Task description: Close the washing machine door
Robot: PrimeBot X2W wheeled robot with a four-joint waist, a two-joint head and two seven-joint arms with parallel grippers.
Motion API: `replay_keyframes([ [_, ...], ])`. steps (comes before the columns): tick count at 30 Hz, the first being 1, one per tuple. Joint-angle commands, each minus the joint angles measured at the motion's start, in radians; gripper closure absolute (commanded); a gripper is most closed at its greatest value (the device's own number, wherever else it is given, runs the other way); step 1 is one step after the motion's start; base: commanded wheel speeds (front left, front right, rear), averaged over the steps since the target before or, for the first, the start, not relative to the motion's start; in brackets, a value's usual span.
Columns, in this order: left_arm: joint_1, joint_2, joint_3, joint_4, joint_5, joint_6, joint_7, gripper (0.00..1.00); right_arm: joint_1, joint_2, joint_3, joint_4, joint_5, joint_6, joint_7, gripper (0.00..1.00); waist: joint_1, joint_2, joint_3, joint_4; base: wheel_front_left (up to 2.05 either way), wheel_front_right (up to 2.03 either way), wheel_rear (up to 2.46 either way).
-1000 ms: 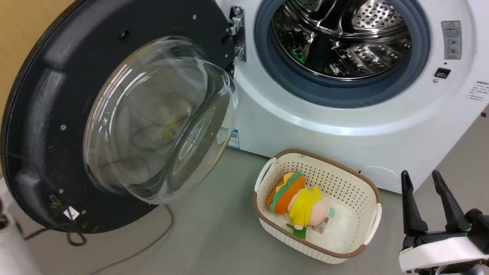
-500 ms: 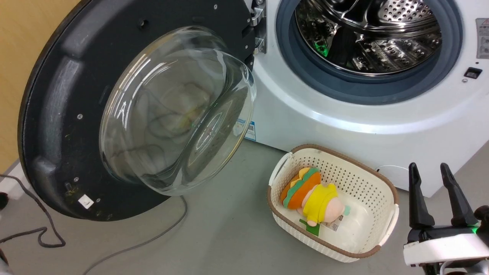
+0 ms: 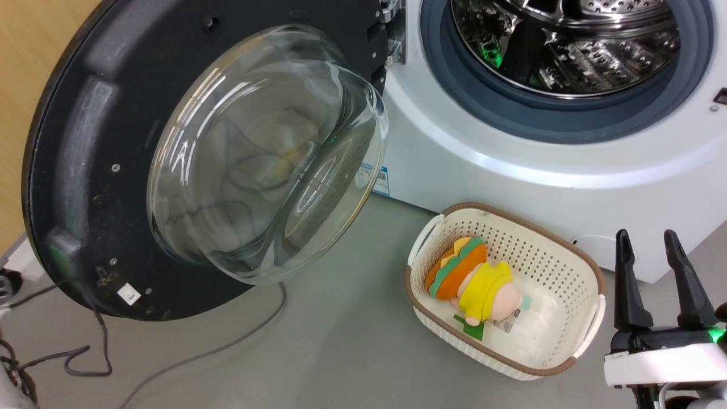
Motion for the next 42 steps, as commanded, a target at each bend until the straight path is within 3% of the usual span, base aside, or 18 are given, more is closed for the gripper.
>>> replay_keyframes([
  [1,-0.018,-0.005,0.001,0.013,-0.046,-0.011,0.048,1.0,-0.018,0.004,0.0,-0.008,0.012,0.001,-0.013,0.0,-0.0001,0.0,0.011,0.001,0.0,0.0,0.0],
  [19,0.222,-0.066,-0.193,-0.276,-0.363,-0.03,0.382,1.0,-0.034,0.004,-0.022,-0.029,0.028,0.001,-0.047,0.0,-0.0001,0.0,0.061,0.035,0.0,0.0,0.0],
  [30,0.379,-0.085,-0.441,-0.497,-0.395,-0.03,0.491,1.0,-0.039,0.004,-0.021,-0.019,0.034,0.001,-0.047,0.0,-0.0001,0.0,0.038,0.05,0.0,0.0,0.0],
  [42,0.475,-0.059,-0.686,-0.748,-0.389,-0.03,0.501,1.0,-0.033,0.004,-0.022,-0.014,0.052,0.001,-0.047,0.0,-0.0001,0.0,0.006,-0.022,0.0,0.0,0.0],
])
